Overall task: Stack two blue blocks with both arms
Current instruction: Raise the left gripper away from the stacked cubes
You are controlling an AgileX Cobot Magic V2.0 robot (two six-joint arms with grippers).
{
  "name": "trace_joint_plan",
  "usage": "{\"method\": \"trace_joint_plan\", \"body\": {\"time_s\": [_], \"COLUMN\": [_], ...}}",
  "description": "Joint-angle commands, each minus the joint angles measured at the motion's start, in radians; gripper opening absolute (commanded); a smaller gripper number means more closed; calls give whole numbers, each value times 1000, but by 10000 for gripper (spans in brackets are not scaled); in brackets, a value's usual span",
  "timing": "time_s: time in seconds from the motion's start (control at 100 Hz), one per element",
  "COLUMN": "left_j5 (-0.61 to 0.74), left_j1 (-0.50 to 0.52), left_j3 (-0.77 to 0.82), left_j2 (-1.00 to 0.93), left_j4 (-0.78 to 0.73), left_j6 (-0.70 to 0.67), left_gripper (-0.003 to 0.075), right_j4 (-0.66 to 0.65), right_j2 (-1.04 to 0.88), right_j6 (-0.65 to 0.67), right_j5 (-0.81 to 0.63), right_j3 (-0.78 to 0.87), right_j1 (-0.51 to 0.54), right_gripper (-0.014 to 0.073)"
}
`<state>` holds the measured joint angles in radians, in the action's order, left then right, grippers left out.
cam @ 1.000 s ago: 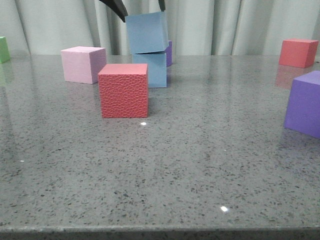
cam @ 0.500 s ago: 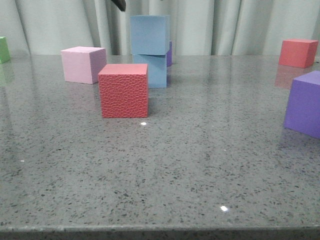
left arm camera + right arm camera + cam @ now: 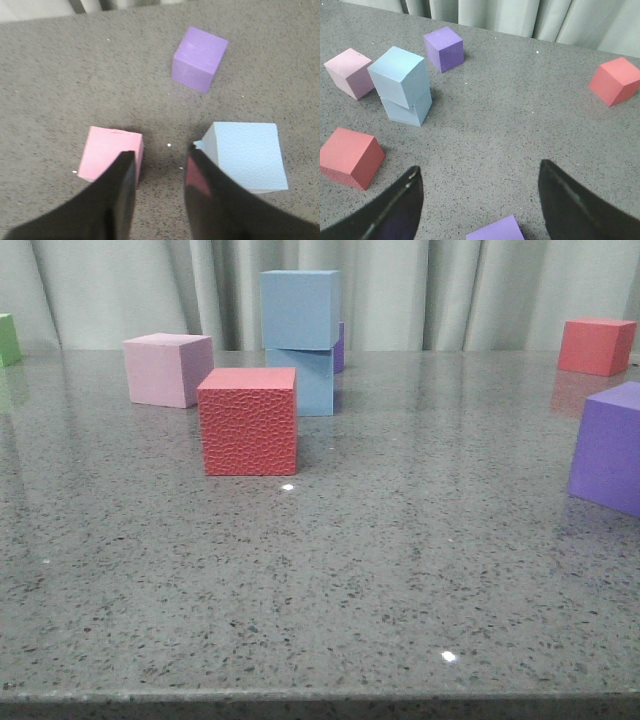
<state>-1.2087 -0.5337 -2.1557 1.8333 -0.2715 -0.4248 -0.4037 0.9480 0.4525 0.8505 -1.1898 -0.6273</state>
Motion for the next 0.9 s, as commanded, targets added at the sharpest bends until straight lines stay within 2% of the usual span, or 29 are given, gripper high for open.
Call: {"method": "trace_joint_plan", "body": {"time_s": [0.0,0.11,0.15,0.49,0.89], "left_j5": [44,44,56,244,471], "left_j1": [-7,-7,-7,-6,-6], "left_j3": [-11,45,79,487,943], "left_j2": [-86,-134,-154,-421,-763], "left_j4": [-40,-90,-100,-106,-74], "left_j6": [12,12,12,11,4], "left_gripper": [87,5,-20,-18,-18], "right_j4": [-47,-78,-90,-114,-218], "right_j2": [-33,-68,-88,-245,-407], "right_j6": [3,25,34,79,188], "right_j5": [-73,-73,-71,-69,-87], "right_j3": [-13,20,38,187,327], "right_j1": [2,2,2,2,2], "right_gripper": [488,415,361,-121,-113]}}
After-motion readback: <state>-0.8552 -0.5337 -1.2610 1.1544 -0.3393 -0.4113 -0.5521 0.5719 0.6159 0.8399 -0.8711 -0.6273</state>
